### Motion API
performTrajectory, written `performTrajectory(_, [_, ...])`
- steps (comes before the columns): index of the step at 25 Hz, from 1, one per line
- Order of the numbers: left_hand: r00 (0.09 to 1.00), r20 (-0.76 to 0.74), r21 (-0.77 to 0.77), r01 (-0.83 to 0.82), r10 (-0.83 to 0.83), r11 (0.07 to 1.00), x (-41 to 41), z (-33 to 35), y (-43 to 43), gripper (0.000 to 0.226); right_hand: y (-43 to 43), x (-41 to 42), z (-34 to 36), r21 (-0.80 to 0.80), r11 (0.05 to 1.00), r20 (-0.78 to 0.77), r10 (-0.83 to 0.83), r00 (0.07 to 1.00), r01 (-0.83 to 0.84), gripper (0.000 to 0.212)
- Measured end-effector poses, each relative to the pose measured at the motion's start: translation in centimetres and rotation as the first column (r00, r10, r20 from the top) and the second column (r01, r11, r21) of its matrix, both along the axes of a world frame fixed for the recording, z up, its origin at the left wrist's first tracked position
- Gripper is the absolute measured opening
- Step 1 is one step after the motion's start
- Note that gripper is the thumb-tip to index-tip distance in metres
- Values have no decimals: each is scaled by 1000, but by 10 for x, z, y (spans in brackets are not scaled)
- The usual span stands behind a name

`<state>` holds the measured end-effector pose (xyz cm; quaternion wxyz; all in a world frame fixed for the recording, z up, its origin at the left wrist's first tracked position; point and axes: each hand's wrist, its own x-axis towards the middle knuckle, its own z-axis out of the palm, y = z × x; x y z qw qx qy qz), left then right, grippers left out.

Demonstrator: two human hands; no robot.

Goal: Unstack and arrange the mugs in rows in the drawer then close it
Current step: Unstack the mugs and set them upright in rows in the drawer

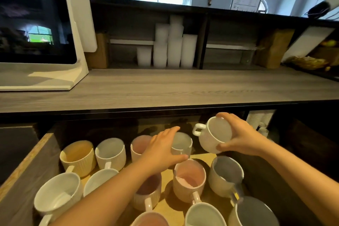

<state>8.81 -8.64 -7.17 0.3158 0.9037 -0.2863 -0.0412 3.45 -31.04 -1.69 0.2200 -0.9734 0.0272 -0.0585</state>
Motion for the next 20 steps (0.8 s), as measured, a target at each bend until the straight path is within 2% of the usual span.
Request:
performTrajectory(3, [996,-67,-161,40,-52,986,-1,4,-1,93,9,-7,9,140,980,4,143,990,-142,87])
performTrajectory(5, [988,-95,-233,95,-120,968,-3,5,0,87,16,-11,10,252,943,-21,229,973,-216,81])
performTrajectory(8, [981,-121,-276,116,-154,954,-9,5,-2,76,20,-12,7,378,879,-6,317,948,-291,76])
performTrajectory(12, [989,-88,-318,82,-116,944,-11,3,-5,75,18,-12,6,449,839,-33,360,933,-308,75])
performTrajectory(14, [994,-47,-326,74,-95,943,-11,6,-4,75,18,-11,5,515,813,-83,363,928,-272,68])
performTrajectory(17, [995,73,-281,86,-68,956,-10,10,-6,81,19,-10,6,684,722,-136,263,955,-101,44])
performTrajectory(20, [986,145,-218,115,-85,969,-10,10,-7,83,21,-11,8,759,650,-226,228,947,25,38])
